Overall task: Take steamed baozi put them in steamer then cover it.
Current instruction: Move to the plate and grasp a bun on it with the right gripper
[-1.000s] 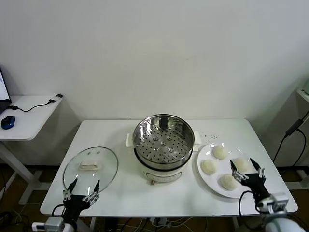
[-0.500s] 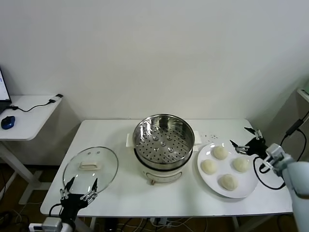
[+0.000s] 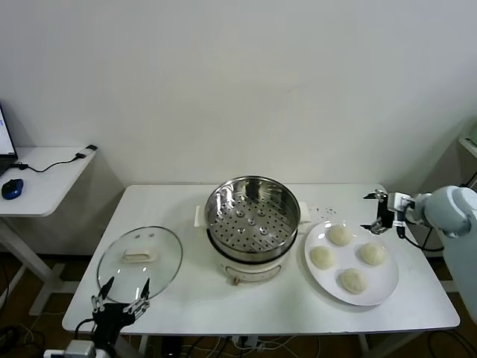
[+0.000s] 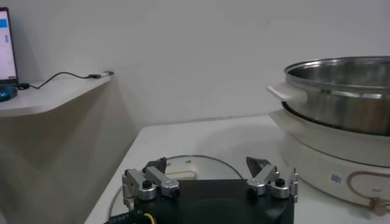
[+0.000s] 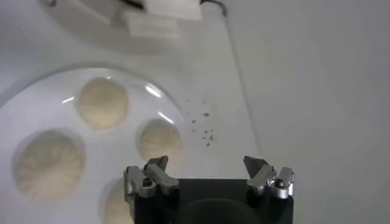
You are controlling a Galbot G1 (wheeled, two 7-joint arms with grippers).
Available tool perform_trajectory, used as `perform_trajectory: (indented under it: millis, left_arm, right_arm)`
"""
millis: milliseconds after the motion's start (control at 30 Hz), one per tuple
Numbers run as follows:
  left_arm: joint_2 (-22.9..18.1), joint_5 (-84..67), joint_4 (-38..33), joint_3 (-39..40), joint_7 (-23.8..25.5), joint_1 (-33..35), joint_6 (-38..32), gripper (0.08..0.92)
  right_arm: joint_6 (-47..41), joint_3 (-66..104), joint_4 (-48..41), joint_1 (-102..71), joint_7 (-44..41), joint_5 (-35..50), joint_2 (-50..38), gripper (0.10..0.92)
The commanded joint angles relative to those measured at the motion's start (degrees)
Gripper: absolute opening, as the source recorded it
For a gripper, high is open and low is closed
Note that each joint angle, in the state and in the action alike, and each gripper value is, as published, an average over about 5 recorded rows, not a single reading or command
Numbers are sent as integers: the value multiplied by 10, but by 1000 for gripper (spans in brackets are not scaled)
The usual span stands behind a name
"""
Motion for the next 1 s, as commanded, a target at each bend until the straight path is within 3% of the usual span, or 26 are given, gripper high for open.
perform_trajectory:
  millis: [33, 333, 1000]
  left_arm:
    - [-2, 4, -1, -2, -1, 9, -3, 823]
    - [-4, 6, 2, -5, -3, 12, -6, 823]
    - [-6, 7, 1, -7, -5, 18, -11, 823]
  right_arm:
    - [105, -111, -164, 118, -68, -75, 55, 823]
    - [129, -56, -241, 115, -35, -140, 125, 823]
    - [128, -24, -268, 101, -12, -169, 169, 823]
